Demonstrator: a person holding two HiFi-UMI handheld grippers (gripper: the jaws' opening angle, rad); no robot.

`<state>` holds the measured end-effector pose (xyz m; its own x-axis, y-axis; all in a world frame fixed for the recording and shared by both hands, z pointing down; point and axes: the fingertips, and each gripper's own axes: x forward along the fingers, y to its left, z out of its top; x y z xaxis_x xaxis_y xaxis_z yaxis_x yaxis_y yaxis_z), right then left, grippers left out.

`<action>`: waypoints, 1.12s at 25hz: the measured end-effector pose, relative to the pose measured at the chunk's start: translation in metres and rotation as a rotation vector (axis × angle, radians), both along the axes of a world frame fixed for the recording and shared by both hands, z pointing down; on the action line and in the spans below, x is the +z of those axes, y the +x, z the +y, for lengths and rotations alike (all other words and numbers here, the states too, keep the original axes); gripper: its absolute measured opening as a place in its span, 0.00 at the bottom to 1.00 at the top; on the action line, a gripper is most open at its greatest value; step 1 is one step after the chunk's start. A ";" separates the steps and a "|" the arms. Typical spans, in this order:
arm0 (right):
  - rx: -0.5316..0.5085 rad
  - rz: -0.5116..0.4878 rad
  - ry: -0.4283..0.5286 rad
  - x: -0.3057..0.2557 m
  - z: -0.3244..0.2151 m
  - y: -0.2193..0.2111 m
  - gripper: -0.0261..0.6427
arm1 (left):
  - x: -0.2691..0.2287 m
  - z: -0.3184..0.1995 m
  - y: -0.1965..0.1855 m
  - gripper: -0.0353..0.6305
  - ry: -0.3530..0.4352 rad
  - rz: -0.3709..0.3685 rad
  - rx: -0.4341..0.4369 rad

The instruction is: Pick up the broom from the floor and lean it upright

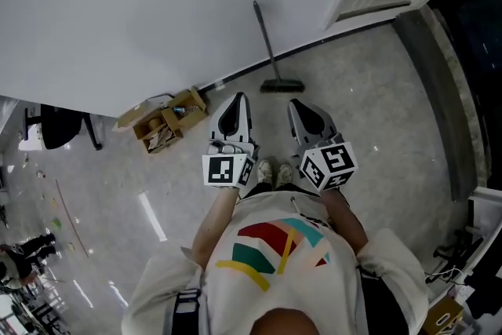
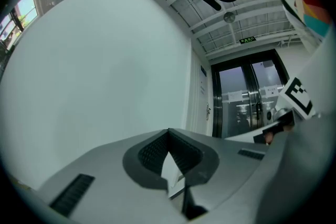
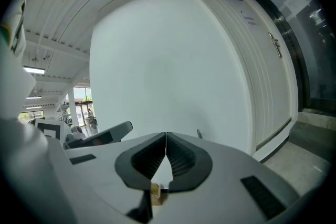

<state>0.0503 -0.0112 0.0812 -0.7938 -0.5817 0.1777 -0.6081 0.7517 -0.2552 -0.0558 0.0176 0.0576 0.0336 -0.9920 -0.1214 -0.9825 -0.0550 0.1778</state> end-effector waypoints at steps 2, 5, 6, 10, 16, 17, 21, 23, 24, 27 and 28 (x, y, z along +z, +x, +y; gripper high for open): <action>0.005 0.006 0.010 -0.001 0.006 0.002 0.06 | 0.000 0.006 0.006 0.12 -0.005 -0.007 0.017; -0.003 0.012 0.009 0.000 0.015 0.004 0.06 | -0.003 0.010 0.015 0.12 0.005 -0.012 0.038; -0.003 0.013 0.010 0.000 0.016 0.005 0.06 | -0.004 0.010 0.018 0.12 0.010 -0.014 0.045; 0.007 -0.009 0.007 -0.004 0.023 0.012 0.06 | -0.012 0.009 0.031 0.12 0.022 -0.025 0.071; -0.001 -0.014 0.004 -0.003 0.033 0.009 0.06 | -0.011 0.012 0.037 0.12 0.023 -0.025 0.089; -0.004 -0.013 0.010 -0.004 0.035 0.009 0.06 | -0.010 0.013 0.038 0.12 0.021 -0.026 0.091; -0.005 -0.005 0.024 -0.006 0.038 0.007 0.06 | -0.010 0.016 0.038 0.12 0.022 -0.030 0.097; -0.005 0.000 0.022 -0.004 0.037 0.006 0.06 | -0.009 0.015 0.037 0.12 0.024 -0.032 0.096; -0.005 0.003 0.022 -0.002 0.038 0.006 0.06 | -0.009 0.016 0.036 0.12 0.025 -0.032 0.094; -0.008 0.015 0.022 0.001 0.042 0.006 0.06 | -0.006 0.018 0.035 0.12 0.023 -0.029 0.093; -0.010 0.019 0.023 0.002 0.044 0.006 0.06 | -0.004 0.019 0.035 0.12 0.022 -0.028 0.094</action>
